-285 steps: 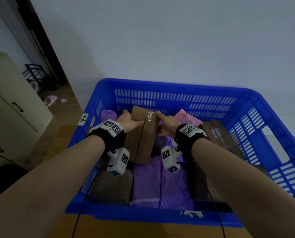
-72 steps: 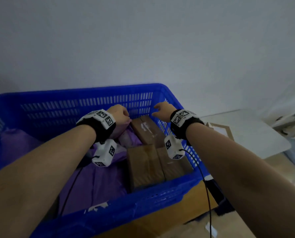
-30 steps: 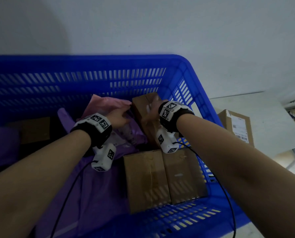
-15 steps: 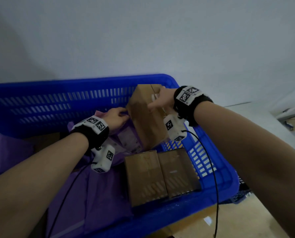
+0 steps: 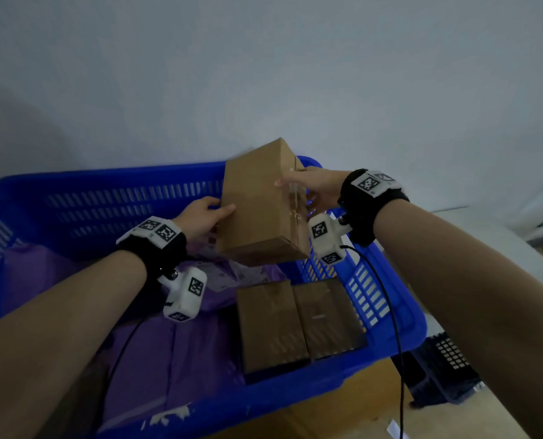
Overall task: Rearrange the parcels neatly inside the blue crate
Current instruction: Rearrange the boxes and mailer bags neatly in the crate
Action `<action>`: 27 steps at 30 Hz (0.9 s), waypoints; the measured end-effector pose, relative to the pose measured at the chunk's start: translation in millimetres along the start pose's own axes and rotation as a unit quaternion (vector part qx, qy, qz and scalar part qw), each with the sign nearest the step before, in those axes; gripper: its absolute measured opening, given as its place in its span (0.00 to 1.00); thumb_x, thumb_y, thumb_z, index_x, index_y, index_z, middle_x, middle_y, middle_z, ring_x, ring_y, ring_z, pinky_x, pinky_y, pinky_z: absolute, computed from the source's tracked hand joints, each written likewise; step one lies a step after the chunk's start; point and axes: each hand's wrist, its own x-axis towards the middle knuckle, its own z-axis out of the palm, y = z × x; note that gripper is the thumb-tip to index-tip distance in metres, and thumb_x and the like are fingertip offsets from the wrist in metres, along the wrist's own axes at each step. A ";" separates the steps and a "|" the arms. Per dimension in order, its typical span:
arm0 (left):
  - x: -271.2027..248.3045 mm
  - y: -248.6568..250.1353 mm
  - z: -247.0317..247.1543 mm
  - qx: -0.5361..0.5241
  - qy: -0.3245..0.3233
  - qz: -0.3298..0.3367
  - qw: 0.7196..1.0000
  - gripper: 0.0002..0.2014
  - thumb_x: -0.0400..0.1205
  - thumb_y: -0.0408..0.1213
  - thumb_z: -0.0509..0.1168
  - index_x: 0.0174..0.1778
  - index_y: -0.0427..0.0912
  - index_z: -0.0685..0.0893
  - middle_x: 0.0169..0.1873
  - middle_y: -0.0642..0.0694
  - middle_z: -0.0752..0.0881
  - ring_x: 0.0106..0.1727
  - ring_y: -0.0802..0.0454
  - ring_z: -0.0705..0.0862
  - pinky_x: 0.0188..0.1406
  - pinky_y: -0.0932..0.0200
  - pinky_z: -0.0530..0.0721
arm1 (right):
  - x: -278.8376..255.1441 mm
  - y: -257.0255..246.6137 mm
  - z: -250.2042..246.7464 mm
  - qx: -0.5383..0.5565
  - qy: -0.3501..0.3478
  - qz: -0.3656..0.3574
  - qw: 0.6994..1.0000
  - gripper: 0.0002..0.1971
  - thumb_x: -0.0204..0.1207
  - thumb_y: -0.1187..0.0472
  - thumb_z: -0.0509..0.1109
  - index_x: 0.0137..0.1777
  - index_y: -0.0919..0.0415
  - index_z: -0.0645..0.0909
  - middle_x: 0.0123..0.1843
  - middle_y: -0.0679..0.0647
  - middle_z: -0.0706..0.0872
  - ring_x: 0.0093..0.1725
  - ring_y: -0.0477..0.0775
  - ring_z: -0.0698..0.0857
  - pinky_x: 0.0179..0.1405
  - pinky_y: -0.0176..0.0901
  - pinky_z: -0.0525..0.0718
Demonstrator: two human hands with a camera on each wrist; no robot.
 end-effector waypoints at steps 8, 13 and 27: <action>-27.2 9.3 -31.2 -0.205 0.008 0.014 0.979 0.11 0.87 0.39 0.55 0.45 0.39 0.79 0.41 0.44 0.81 0.40 0.48 0.80 0.38 0.55 0.78 | -9.0 12.7 -2.1 0.107 -0.058 -0.007 0.993 0.33 0.77 0.43 0.66 0.80 0.52 0.61 0.71 0.65 0.71 0.62 0.72 0.77 0.51 0.63 0.82; -37.1 1.2 -48.3 -0.119 -0.055 0.108 0.985 0.30 0.80 0.15 0.57 0.71 0.52 0.74 0.53 0.51 0.85 0.48 0.50 0.85 0.44 0.53 0.87 | -10.0 21.1 -1.6 0.165 -0.074 -0.029 0.983 0.33 0.78 0.42 0.63 0.81 0.48 0.59 0.69 0.69 0.70 0.56 0.72 0.80 0.44 0.66 0.83; -56.3 12.8 -57.7 -0.026 -0.036 0.189 0.981 0.43 0.72 0.39 0.74 0.82 0.48 0.60 0.77 0.51 0.71 0.77 0.53 0.71 0.74 0.52 0.73 | 4.4 27.6 8.4 0.218 -0.083 -0.101 0.967 0.21 0.82 0.47 0.61 0.73 0.52 0.75 0.74 0.64 0.75 0.65 0.68 0.81 0.48 0.54 0.89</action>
